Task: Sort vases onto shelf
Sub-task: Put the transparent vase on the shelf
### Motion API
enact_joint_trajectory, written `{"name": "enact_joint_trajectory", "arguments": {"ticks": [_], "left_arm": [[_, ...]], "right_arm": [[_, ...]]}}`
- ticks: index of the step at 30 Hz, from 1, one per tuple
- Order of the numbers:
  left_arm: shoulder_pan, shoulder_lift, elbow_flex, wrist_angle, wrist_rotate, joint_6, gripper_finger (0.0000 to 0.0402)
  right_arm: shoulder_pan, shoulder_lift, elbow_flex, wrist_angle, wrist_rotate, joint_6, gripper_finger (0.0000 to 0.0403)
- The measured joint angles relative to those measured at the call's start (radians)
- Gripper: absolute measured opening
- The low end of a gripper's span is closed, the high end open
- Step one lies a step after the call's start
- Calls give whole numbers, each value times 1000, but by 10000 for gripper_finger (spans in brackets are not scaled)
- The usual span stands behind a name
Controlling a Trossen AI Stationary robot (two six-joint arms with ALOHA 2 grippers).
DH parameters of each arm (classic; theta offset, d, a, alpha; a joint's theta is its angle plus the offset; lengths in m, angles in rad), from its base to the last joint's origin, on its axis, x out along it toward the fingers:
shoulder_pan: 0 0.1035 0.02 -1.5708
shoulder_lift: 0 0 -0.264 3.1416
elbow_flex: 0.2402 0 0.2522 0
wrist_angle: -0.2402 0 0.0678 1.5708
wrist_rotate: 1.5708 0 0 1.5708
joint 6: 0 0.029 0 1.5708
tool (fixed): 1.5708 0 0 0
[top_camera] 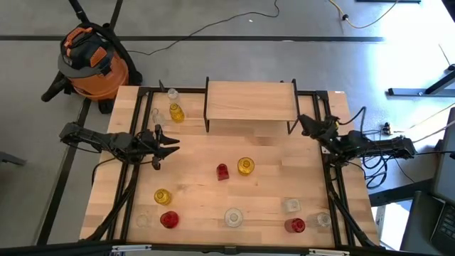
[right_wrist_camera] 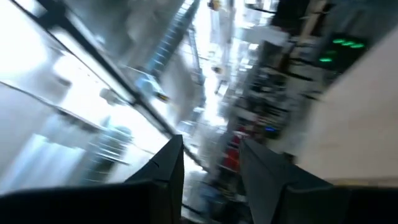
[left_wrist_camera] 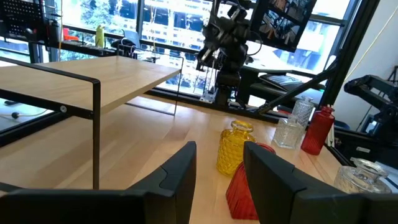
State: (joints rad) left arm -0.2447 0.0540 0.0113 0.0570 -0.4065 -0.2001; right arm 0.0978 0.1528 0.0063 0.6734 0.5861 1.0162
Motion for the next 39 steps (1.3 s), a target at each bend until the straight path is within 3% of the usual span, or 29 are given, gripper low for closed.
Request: {"name": "enact_joint_trajectory", "arguments": {"ticks": [4, 10, 15, 21, 25, 29, 35, 37, 39], "left_arm": [[0, 0, 0, 0, 0, -1, 126], [0, 0, 0, 93, -4, -43, 126], [0, 0, 0, 420, -35, -258, 126], [0, 0, 0, 966, -255, -343, 126], [1, 0, 10, 1226, -277, -313, 126], [1, 2, 102, 1228, -175, -214, 126], [0, 151, 360, 1164, 194, -7, 126], [0, 224, 464, 1094, 294, 52, 126], [0, 295, 572, 942, 319, 76, 126]], "right_arm": [[0, 0, 2, 156, -44, -39, 117], [0, 35, 111, 167, -9, -231, 117], [0, 128, 221, 168, -2, -369, 117], [0, 283, 339, 167, 8, -421, 117], [0, 405, 445, 168, 99, -422, 117], [0, 507, 567, 170, 180, -544, 117], [0, 639, 734, 164, 164, -858, 117], [0, 675, 780, 163, 163, -966, 117], [0, 711, 820, 160, 165, -1048, 117]]}}
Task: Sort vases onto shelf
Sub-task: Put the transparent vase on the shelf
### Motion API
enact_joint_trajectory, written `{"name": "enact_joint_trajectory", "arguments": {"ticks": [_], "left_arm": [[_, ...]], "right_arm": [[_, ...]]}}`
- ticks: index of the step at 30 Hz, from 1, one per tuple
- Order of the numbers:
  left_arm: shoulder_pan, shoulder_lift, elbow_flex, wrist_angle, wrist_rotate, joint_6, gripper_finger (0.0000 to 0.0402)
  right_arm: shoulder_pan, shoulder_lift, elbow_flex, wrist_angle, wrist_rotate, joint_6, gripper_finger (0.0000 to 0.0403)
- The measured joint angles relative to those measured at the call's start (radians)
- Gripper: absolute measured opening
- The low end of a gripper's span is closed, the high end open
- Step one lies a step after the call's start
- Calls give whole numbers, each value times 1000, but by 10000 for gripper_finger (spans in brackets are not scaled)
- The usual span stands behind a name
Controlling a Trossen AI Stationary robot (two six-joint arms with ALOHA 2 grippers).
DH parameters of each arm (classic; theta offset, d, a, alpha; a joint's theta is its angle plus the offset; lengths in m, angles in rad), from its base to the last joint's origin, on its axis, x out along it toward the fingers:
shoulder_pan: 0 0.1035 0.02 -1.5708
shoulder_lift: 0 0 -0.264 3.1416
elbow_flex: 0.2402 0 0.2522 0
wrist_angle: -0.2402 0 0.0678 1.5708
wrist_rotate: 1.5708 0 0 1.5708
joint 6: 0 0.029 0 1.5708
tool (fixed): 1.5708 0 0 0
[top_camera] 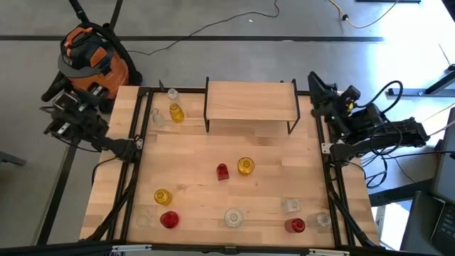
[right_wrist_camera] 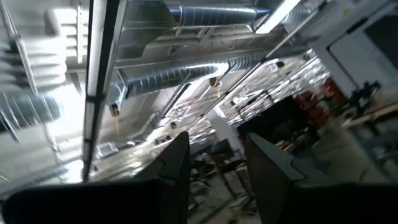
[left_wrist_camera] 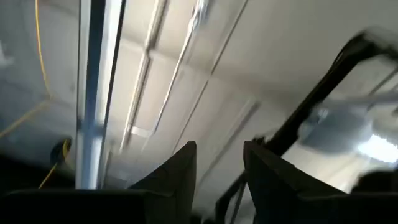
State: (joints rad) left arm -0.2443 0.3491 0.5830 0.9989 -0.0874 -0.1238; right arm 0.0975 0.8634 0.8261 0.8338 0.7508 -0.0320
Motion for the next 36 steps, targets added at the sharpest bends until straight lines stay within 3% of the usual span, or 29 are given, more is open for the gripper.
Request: {"name": "enact_joint_trajectory", "arguments": {"ticks": [2, 4, 9, 11, 13, 17, 22, 27, 36], "left_arm": [[0, 67, 105, -239, -59, -4, 126], [-1, 110, 208, -595, -200, -23, 126], [0, 222, 441, -1456, -705, -227, 126], [0, 258, 508, -1665, -858, -356, 126], [10, 266, 556, -1841, -922, -456, 126], [90, 263, 606, -2110, -916, -707, 126], [227, 270, 603, -2362, -727, -918, 126], [346, 324, 537, -2379, -577, -907, 126], [666, 482, 483, -2331, -512, -736, 126]], "right_arm": [[0, 23, 31, 0, 1, -54, 117], [0, 39, 59, 2, 2, -81, 117], [0, 53, 77, -1, 9, -104, 117], [0, 50, 77, -10, 9, -104, 117], [0, 49, 77, -23, 9, -104, 117], [0, 49, 77, -24, 35, -104, 117], [0, 58, 77, -29, 91, -104, 117], [-15, 63, 78, -26, 103, -104, 117], [-73, 64, 78, -30, 65, -11, 117]]}}
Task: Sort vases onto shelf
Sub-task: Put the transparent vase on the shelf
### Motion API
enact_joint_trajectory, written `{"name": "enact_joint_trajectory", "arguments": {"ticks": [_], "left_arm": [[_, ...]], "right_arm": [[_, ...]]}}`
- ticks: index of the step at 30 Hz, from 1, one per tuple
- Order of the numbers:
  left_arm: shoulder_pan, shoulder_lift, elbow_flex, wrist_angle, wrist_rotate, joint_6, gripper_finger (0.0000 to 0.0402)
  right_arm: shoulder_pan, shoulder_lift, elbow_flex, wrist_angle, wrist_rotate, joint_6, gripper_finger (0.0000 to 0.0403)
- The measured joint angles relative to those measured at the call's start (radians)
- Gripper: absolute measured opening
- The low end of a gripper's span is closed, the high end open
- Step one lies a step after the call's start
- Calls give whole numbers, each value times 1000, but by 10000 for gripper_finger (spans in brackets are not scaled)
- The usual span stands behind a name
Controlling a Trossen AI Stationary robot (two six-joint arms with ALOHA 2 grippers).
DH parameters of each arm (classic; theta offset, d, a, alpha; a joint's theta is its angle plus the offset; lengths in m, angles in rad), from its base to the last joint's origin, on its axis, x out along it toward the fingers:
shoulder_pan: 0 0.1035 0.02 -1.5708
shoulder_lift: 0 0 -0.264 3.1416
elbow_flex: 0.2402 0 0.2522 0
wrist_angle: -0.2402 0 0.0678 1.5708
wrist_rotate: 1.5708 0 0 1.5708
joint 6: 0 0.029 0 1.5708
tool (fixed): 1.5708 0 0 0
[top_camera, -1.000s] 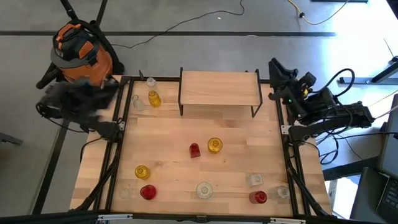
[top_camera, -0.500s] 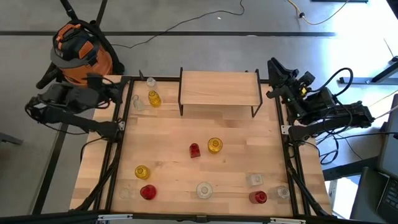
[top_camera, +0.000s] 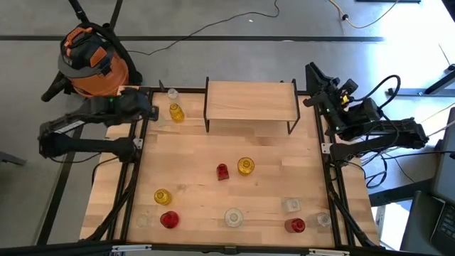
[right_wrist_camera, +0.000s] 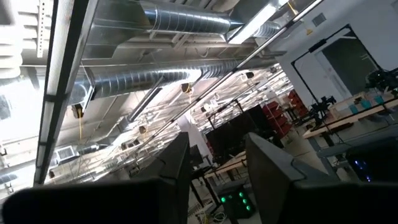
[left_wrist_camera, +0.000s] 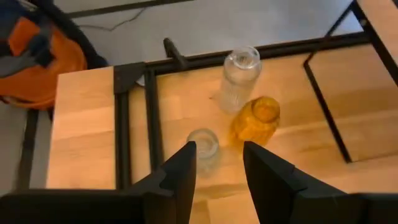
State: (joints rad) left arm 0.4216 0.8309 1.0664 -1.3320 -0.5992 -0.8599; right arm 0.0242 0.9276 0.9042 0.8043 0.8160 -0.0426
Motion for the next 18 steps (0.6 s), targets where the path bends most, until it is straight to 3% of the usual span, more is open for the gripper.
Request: {"name": "enact_joint_trajectory", "arguments": {"ticks": [5, 14, 18], "left_arm": [[225, 81, 0, 164, 223, 294, 126], [538, 246, 0, 131, 415, 550, 126], [601, 290, 0, 110, 435, 602, 126]], "right_arm": [[1, 0, 0, 1, -23, 17, 117], [2, 0, 0, 0, -126, 63, 117], [2, 0, 0, -16, -128, 66, 117]]}}
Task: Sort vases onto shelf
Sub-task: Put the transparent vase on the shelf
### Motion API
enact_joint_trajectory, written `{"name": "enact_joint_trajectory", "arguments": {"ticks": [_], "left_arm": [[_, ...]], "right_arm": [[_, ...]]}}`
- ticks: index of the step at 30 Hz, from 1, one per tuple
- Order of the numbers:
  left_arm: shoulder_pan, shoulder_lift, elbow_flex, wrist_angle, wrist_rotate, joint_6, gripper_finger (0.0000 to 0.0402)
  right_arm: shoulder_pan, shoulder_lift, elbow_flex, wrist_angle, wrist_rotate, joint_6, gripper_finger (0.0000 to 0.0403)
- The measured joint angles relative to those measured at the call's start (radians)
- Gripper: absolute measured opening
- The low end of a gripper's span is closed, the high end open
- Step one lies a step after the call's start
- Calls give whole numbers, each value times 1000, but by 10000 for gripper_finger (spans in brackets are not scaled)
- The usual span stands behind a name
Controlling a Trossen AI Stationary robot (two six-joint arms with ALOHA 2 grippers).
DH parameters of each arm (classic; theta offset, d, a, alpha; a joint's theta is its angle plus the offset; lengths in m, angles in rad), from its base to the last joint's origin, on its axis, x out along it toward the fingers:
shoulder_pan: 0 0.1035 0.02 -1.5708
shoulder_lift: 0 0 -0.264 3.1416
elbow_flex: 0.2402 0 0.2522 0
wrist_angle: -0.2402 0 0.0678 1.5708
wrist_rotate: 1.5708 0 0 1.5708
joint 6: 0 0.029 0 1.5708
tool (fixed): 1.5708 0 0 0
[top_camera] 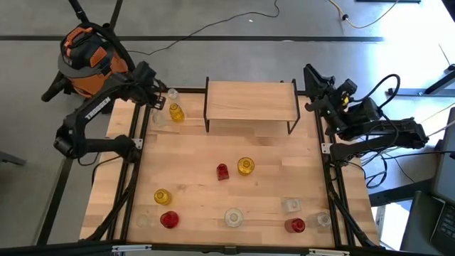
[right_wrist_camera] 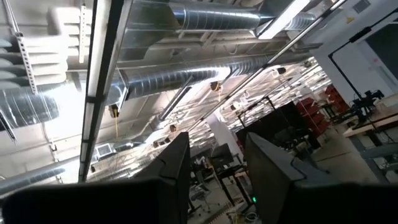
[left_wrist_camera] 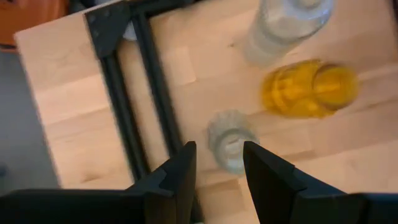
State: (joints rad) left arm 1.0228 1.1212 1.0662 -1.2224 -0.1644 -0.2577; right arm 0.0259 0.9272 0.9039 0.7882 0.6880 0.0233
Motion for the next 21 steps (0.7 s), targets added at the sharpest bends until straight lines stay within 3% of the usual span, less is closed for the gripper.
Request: {"name": "enact_joint_trajectory", "arguments": {"ticks": [12, 21], "left_arm": [[-43, 18, -28, -17, -81, -21, 126], [-43, 35, -211, 126, -37, -72, 126]], "right_arm": [[0, 0, 0, -6, 0, 6, 117], [0, 0, 0, -13, 0, 6, 117]]}}
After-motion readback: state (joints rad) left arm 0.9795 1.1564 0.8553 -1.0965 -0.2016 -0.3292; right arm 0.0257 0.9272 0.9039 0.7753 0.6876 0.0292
